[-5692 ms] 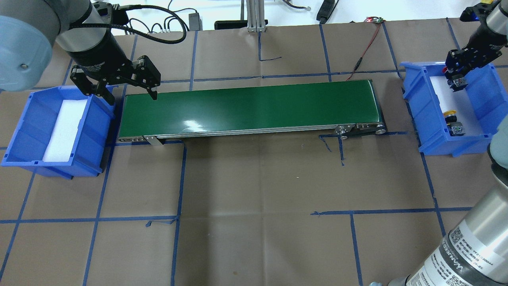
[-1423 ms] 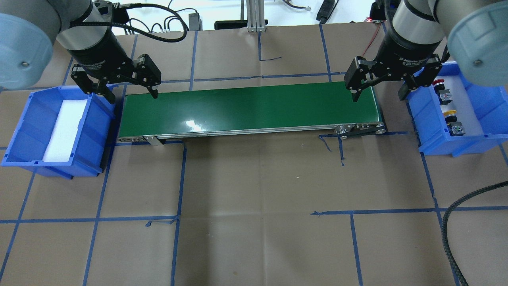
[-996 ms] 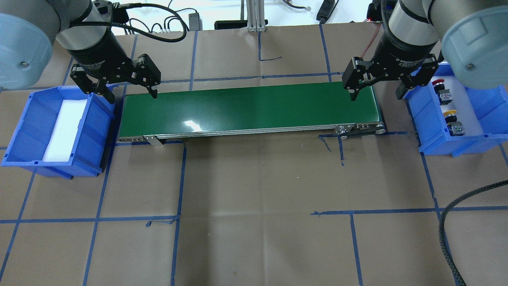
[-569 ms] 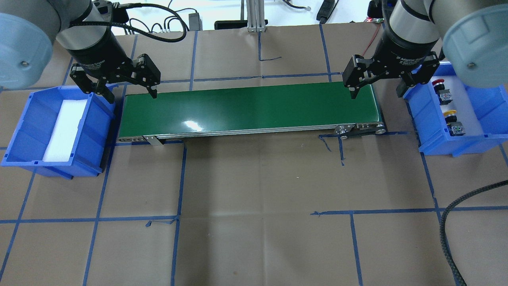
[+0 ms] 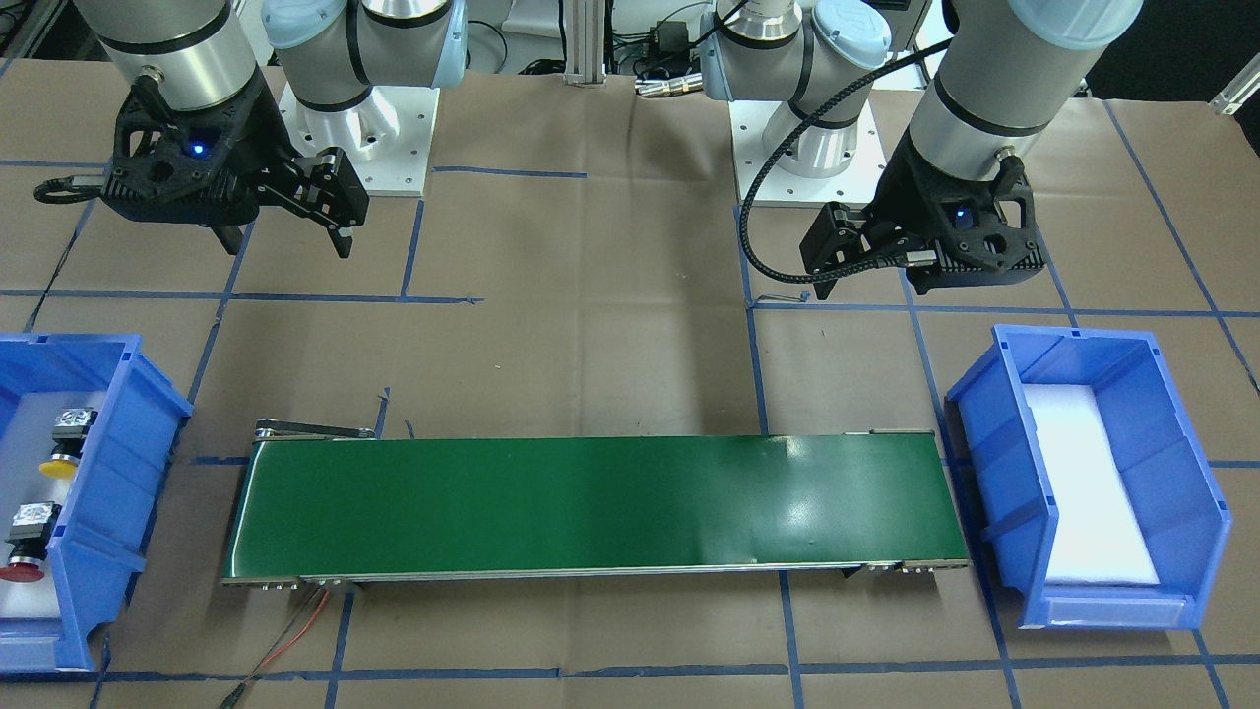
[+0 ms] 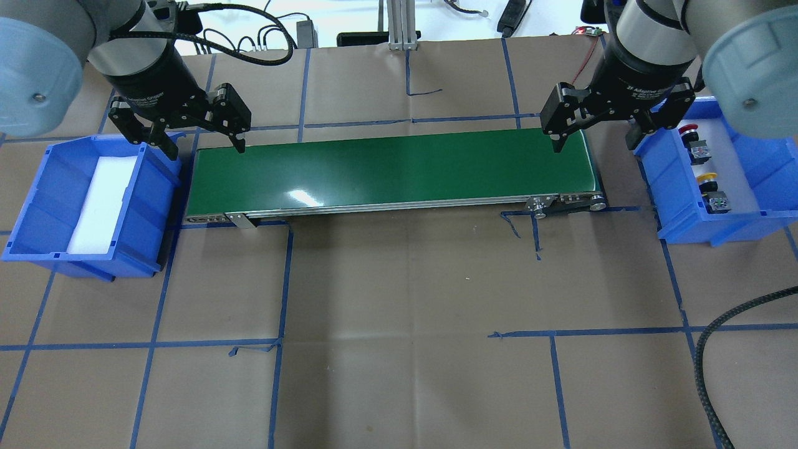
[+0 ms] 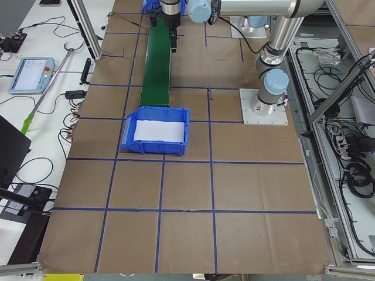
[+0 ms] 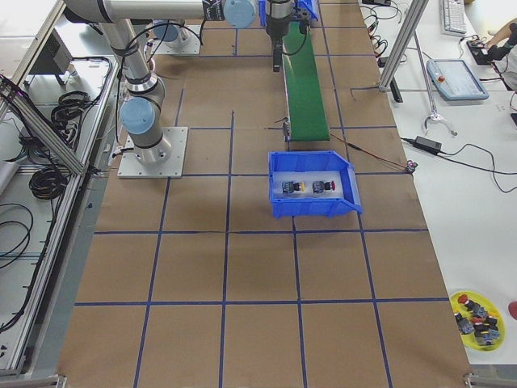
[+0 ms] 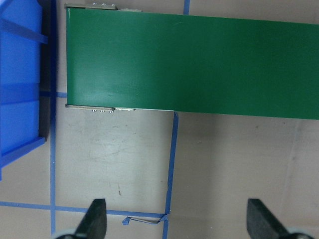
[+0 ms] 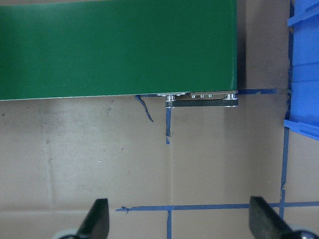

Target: Transport two buttons from left to right

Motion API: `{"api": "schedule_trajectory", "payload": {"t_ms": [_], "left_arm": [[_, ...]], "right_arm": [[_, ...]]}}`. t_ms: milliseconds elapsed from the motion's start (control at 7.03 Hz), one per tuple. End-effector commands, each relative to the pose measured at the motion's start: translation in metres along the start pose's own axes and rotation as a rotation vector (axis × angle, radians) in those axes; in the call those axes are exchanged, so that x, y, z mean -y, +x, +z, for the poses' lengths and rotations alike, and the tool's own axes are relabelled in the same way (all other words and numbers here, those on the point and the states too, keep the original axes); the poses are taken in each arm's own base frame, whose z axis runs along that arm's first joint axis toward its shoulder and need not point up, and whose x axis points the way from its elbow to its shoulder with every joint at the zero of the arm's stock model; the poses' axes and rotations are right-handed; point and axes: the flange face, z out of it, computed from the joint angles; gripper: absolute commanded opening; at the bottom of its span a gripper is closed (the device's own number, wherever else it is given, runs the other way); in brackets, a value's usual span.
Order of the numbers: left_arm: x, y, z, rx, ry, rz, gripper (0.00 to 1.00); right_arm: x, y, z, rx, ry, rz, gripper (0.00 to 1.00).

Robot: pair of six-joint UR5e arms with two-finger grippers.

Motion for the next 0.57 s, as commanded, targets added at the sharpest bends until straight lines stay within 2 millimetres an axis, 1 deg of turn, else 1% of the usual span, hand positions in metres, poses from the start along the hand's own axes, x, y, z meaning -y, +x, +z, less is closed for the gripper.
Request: {"api": "schedule_trajectory", "payload": {"t_ms": [0, 285, 427], "left_arm": [[0.0003, 0.0008, -0.0002, 0.001, 0.001, 0.005, 1.0], [-0.0002, 0.0007, -0.001, 0.001, 0.002, 0.031, 1.0], [-0.0002, 0.0007, -0.001, 0.001, 0.002, 0.031, 1.0]], "right_arm": [[0.0001, 0.0002, 0.0007, 0.0, -0.001, 0.001, 1.0], [-0.0007, 0.0002, 0.0003, 0.0, -0.003, 0.0, 1.0], [-0.0006, -0.0009, 0.0031, 0.01, -0.008, 0.0, 1.0]]}}
